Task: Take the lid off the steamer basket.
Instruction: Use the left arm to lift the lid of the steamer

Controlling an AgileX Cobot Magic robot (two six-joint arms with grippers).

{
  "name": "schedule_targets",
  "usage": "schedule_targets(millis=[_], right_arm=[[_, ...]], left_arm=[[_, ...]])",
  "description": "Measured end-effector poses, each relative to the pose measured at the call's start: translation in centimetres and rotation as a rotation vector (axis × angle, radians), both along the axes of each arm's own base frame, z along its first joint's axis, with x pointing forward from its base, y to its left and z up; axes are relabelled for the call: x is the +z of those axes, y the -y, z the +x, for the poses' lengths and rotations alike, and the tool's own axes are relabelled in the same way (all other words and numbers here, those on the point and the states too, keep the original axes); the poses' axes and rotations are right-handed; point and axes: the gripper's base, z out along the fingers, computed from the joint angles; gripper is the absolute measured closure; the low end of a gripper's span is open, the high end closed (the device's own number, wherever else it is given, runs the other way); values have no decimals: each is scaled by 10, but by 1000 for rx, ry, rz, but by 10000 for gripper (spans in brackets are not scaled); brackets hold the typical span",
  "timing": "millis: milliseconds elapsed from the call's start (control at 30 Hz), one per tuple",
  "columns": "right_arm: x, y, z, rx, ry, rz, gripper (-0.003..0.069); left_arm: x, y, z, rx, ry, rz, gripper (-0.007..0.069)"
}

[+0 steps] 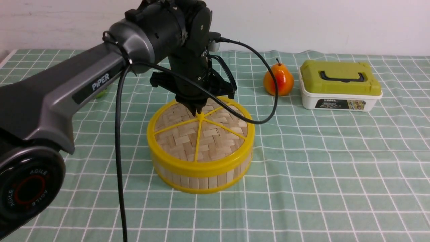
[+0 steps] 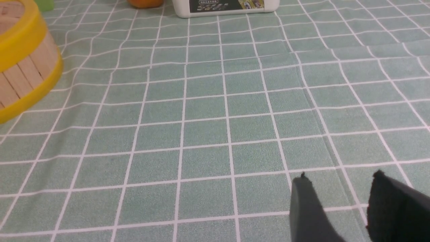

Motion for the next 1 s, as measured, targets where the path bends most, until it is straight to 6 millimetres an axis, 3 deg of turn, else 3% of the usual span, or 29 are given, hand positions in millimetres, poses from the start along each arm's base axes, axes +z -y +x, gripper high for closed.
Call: schedule_targets(millis=[200,267,533,800,1000], right_arm=[[0,0,0,0,0,0,418],[0,0,0,0,0,0,418],[0,0,0,0,0,0,418],[0,0,0,0,0,0,418],[0,0,0,0,0,0,418]], left_arm=[[2,2,3,-7,34,-21,326],[2,2,3,-7,34,-21,298],[-2,2,2,-3,9,-9,281],[-30,5,9,-1,-53,26,280],[-30,6,9,0,-53,28,285]])
